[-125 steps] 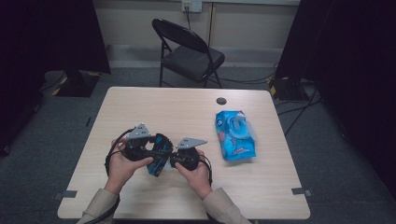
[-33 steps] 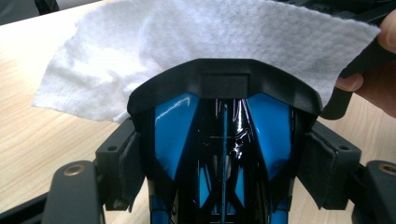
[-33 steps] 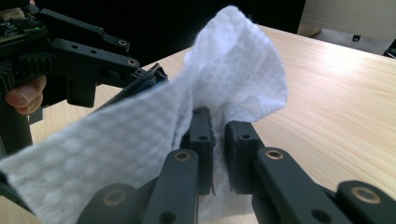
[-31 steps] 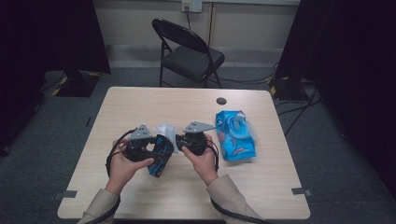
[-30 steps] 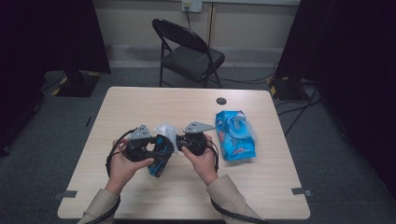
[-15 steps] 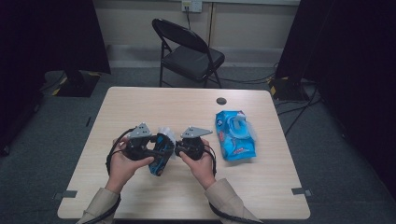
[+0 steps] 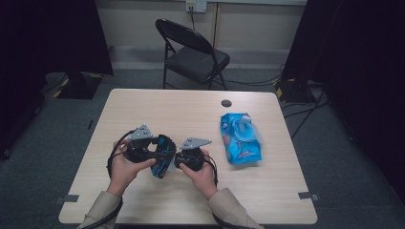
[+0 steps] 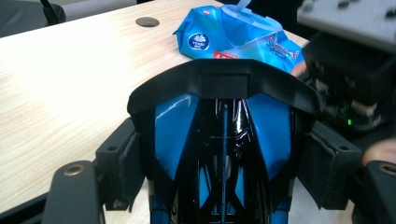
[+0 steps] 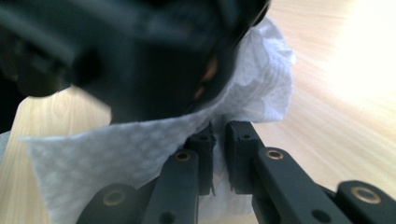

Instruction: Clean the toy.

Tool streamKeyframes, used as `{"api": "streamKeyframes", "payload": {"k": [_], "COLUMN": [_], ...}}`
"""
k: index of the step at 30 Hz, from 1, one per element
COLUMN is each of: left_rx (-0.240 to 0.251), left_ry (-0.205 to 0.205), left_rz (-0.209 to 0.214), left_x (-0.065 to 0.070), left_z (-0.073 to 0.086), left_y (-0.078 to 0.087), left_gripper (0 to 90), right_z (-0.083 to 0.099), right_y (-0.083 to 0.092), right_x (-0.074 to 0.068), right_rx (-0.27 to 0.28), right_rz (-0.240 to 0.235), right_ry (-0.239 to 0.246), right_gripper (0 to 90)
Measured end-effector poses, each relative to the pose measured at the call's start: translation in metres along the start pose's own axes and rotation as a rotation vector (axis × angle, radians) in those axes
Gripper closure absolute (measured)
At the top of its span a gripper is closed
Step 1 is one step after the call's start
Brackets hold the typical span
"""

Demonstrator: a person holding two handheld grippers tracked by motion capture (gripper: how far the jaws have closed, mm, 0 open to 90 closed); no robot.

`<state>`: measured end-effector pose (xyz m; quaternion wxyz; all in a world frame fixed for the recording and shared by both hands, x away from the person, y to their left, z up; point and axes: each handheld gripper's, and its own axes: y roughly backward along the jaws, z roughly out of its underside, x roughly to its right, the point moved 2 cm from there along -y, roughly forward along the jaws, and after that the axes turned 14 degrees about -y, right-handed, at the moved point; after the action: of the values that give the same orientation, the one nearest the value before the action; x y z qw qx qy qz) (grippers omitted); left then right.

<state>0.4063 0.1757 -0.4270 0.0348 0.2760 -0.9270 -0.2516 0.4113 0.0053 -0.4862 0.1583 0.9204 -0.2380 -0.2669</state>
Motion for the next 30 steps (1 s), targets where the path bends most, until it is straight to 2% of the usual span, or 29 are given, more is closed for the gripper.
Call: {"api": "streamKeyframes", "payload": {"k": [18, 27, 30], "left_rx": [0.015, 0.023, 0.025], "left_ry": [0.017, 0.01, 0.014], "left_rz": [-0.032, -0.047, -0.052], "left_x": [-0.005, -0.008, -0.01], "left_z": [0.002, -0.001, -0.001], "left_y": [0.009, 0.009, 0.008], "left_gripper": [25.5, 25.5, 25.5], "right_z": [0.021, 0.026, 0.029], "right_y": [-0.017, -0.015, -0.01], "right_x": [-0.012, -0.011, -0.007], "right_rx": [-0.057, -0.091, -0.103], "right_rz": [-0.046, -0.044, -0.025], "right_ry": [0.015, 0.044, 0.055], "right_gripper": [83.1, 82.8, 82.4]}}
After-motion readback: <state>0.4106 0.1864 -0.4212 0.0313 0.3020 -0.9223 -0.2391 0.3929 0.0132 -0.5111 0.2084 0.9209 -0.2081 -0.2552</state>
